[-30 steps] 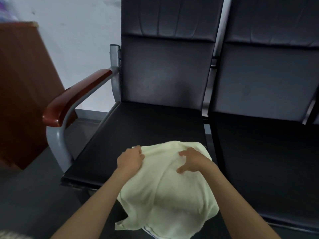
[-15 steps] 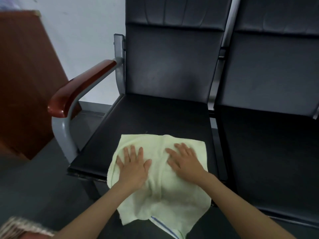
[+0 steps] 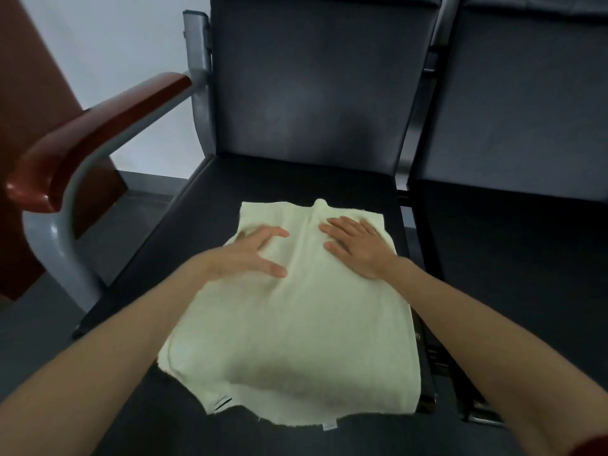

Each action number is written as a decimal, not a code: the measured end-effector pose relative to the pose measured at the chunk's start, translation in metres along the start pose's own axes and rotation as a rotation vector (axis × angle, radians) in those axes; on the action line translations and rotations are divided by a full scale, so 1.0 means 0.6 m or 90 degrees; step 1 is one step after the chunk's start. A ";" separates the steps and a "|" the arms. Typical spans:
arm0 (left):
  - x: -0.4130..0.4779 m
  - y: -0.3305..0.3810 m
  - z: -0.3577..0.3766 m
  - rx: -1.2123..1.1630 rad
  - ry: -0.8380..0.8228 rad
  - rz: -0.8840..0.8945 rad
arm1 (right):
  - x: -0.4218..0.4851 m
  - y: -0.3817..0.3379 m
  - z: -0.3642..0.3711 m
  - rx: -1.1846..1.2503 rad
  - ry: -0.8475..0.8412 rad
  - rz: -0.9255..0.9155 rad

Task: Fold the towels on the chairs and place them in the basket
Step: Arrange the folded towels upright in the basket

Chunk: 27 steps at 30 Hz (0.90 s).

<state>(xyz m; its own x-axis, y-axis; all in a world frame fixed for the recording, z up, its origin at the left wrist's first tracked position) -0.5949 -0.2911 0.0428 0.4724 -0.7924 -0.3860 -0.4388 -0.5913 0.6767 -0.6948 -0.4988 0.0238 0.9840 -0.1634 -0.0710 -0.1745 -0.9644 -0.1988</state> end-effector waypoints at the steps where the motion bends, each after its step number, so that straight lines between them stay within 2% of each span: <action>1: 0.011 -0.002 -0.010 0.082 -0.043 0.019 | 0.022 0.014 -0.003 0.001 -0.009 0.014; 2: 0.029 -0.007 -0.018 0.166 -0.046 0.024 | 0.044 0.028 -0.008 -0.008 -0.022 0.033; 4: 0.074 -0.013 -0.039 0.229 0.062 0.001 | 0.087 0.047 -0.020 -0.055 -0.029 0.094; 6: 0.113 -0.007 -0.056 0.246 0.238 -0.036 | 0.112 0.041 -0.039 -0.088 0.043 0.146; 9: 0.146 0.022 -0.060 0.457 0.431 -0.069 | 0.102 -0.006 -0.058 -0.044 0.172 0.149; 10: 0.151 0.031 -0.057 0.497 0.467 -0.067 | 0.088 -0.020 -0.057 -0.029 0.166 0.140; 12: 0.149 0.044 -0.049 0.476 0.485 -0.054 | 0.053 -0.032 -0.043 0.009 0.069 0.152; 15: 0.130 0.039 -0.044 0.395 0.434 -0.035 | 0.012 -0.013 -0.028 0.061 -0.090 0.160; 16: 0.117 0.033 -0.049 0.323 0.395 -0.021 | 0.007 -0.003 -0.024 0.068 -0.121 0.154; 18: 0.084 0.022 -0.064 0.138 0.229 -0.010 | 0.010 0.021 -0.015 0.077 -0.149 0.143; 20: 0.049 0.010 -0.070 0.159 -0.016 -0.042 | 0.030 0.046 -0.010 0.076 -0.134 0.131; 21: 0.042 0.000 -0.072 0.199 -0.107 -0.061 | 0.047 0.060 -0.011 0.064 -0.110 0.131; 22: 0.049 -0.010 -0.079 0.215 -0.139 -0.060 | 0.066 0.070 -0.017 0.046 -0.076 0.140; 23: 0.065 -0.014 -0.087 0.205 -0.094 -0.056 | 0.084 0.076 -0.026 0.021 -0.032 0.160; 25: 0.100 -0.007 -0.111 0.215 0.154 -0.057 | 0.108 0.071 -0.053 -0.044 0.088 0.210; 27: 0.107 0.026 -0.115 0.365 0.374 -0.059 | 0.108 0.039 -0.072 -0.044 0.200 0.182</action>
<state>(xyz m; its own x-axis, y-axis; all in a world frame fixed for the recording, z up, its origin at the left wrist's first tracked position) -0.5185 -0.3412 0.0721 0.7785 -0.6233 0.0740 -0.6256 -0.7610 0.1718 -0.6334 -0.5413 0.0570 0.8616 -0.4708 0.1897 -0.4491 -0.8813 -0.1472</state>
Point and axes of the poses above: each hand's wrist, its own x-axis towards the middle knuckle, its own z-axis out of the palm, y = z × x, the point moved 4 cm from there along x, towards the middle knuckle, and after that the axes turned 1 degree about x, right-handed, at the moved point
